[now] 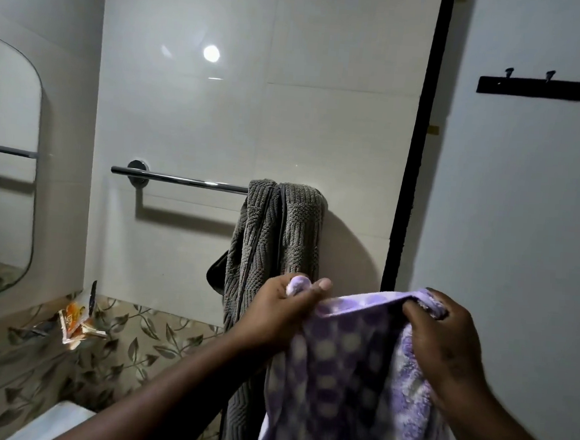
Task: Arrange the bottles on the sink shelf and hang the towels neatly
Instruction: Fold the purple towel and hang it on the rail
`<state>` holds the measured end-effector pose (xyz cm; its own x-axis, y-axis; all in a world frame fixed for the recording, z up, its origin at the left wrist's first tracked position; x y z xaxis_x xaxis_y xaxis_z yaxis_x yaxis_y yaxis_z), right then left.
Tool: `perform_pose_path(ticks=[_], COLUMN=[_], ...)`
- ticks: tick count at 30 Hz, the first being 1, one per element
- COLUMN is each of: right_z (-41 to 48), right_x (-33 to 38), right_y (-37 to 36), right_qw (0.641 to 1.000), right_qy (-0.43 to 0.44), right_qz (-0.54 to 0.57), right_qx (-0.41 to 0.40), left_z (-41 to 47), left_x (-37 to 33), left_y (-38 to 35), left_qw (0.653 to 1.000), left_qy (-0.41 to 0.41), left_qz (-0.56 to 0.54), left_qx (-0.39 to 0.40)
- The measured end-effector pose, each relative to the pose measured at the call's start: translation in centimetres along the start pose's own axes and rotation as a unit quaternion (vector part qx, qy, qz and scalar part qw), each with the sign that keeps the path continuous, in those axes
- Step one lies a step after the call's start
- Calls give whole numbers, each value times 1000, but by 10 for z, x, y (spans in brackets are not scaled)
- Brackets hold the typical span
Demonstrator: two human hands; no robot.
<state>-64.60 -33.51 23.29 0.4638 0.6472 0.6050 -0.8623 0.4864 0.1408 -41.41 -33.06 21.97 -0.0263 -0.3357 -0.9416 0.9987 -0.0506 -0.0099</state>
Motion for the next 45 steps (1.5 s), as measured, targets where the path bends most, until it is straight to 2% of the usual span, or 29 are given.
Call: perform_pose_path(ticks=[3,5,7,9,11,12,13,14,15,16,17,19,21,26,29,30,31,34,37,39,40,42,45], right_z=[-4,-6,-7,-8,-8,-8,-8,-8,-9,-11,-12,-14,-12,1,7,9,11,19,27,30,32,33,35], right_x=[0,2,5,8,9,10,10,9,9,11,13,21,22,11,8,7,4,-5,-12,-14,-14,-18,-26], right_y=[-10,-14,-18,-24,-27,-28,-29,-30,-33,-36,-39,-43,-43,-29,-23,-21,-18,-11,-2,1,1,1,0], right_qw=[1000,999,998,995,993,992,992,991,988,985,982,977,975,984,986,986,986,988,990,991,991,991,991], right_qy=[-10,-8,-1,3,7,6,1,-6,-11,-12,-9,-4,-2,-3,-9,-14,-21,-25,-18,-14,-12,-13,-33], right_qz=[14,21,23,29,46,55,66,83,100,114,125,138,154,135,132,134,136,135,132,127,126,125,132], right_qx=[26,37,60,90,111,115,111,109,115,128,142,162,163,119,103,98,91,69,49,42,39,32,21], left_z=[-1,0,0,-4,-6,-6,-6,-4,-2,1,4,8,12,24,22,20,19,16,18,17,17,17,17], left_x=[0,-2,-9,-12,-12,-14,-20,-22,-21,-17,-13,-7,-5,-11,-14,-16,-18,-19,-16,-15,-17,-22,-30], left_y=[-7,-8,-6,-11,-14,-12,-10,-9,-7,-6,-6,-10,-11,4,3,1,-1,-2,6,11,13,16,27], left_qw=[996,998,995,982,941,913,902,914,943,975,993,997,997,997,994,981,953,842,756,738,743,778,867], left_qy=[-2,-20,-71,-79,-98,-123,-155,-163,-150,-115,-77,-26,-20,-51,-30,-28,-35,-73,-90,-85,-94,-128,-147], left_qz=[-71,-49,67,159,321,388,402,367,290,177,65,-67,-71,-5,103,187,293,525,638,658,651,606,469], left_qx=[49,41,16,57,49,11,-31,-60,-71,-68,-55,-14,5,-58,15,49,70,99,115,125,125,108,75])
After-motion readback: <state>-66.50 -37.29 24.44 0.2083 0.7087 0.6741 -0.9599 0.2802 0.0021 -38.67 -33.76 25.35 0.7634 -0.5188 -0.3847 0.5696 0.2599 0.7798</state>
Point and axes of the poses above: each hand's wrist, its own z-axis towards the middle knuckle, its own y-axis out of the back of the hand, x = y × z, the point moved 6 cm from there along z, towards the middle knuckle, and after that the axes turned 11 degrees about y, right-handed, at the moved point
